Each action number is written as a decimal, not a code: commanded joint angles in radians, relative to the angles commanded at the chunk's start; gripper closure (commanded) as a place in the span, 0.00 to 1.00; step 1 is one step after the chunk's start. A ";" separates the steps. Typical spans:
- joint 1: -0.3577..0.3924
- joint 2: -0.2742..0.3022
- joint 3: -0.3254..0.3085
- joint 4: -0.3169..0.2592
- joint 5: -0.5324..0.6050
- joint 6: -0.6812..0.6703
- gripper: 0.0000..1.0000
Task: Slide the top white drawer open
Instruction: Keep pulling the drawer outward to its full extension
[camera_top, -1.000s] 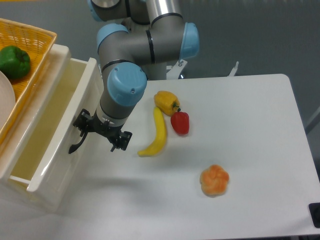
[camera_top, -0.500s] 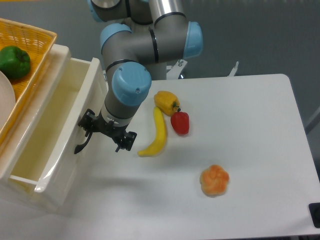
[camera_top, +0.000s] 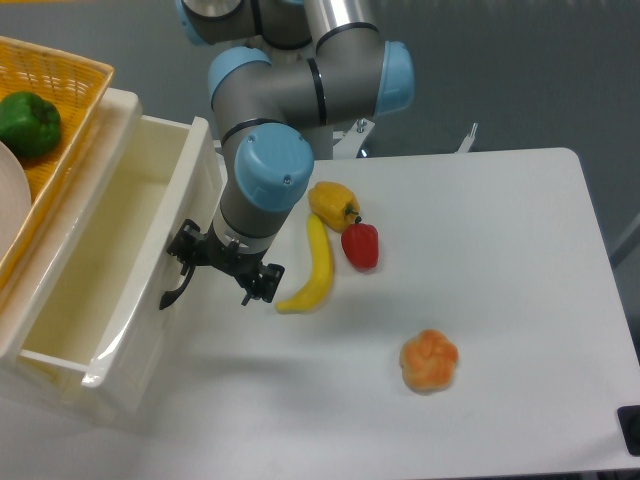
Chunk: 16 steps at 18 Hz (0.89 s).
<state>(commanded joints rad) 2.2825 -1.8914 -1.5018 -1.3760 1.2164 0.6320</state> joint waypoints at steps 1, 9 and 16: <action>0.005 0.000 0.002 0.000 0.002 0.003 0.00; 0.028 -0.003 0.017 0.002 0.002 0.006 0.00; 0.051 -0.009 0.020 -0.002 0.014 0.040 0.00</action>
<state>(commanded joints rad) 2.3332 -1.9006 -1.4818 -1.3775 1.2302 0.6719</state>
